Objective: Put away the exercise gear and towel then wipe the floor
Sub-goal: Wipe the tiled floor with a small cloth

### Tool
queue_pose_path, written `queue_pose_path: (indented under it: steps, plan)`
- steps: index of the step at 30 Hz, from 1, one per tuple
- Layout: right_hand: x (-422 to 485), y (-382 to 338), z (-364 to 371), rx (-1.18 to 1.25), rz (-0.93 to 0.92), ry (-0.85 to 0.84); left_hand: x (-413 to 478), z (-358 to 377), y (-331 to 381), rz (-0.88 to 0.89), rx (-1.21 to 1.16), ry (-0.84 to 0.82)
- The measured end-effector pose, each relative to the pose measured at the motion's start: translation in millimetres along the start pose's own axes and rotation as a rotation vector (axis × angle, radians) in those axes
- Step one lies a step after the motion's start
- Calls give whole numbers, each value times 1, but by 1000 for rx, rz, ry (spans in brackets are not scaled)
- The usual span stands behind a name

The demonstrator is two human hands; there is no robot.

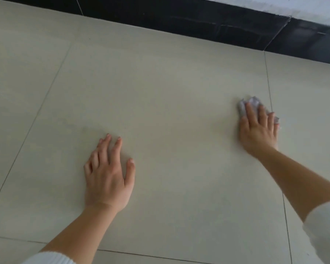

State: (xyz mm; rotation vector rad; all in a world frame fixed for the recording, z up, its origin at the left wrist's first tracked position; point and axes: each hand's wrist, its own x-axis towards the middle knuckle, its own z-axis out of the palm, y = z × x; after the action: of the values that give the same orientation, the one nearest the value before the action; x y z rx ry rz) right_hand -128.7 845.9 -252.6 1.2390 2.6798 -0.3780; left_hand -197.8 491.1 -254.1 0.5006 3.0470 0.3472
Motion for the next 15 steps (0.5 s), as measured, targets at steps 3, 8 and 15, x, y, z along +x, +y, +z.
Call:
queue_pose_path:
  steps: [3,8,15]
  plan:
    - [24,-45,-7,80,170,-28,0,1,-1,0,4,3]
    - [18,-119,12,17,-121,-8,1,2,-1,2,6,9]
    - [-93,-137,39,-124,-848,-138,1,0,1,-22,3,-22]
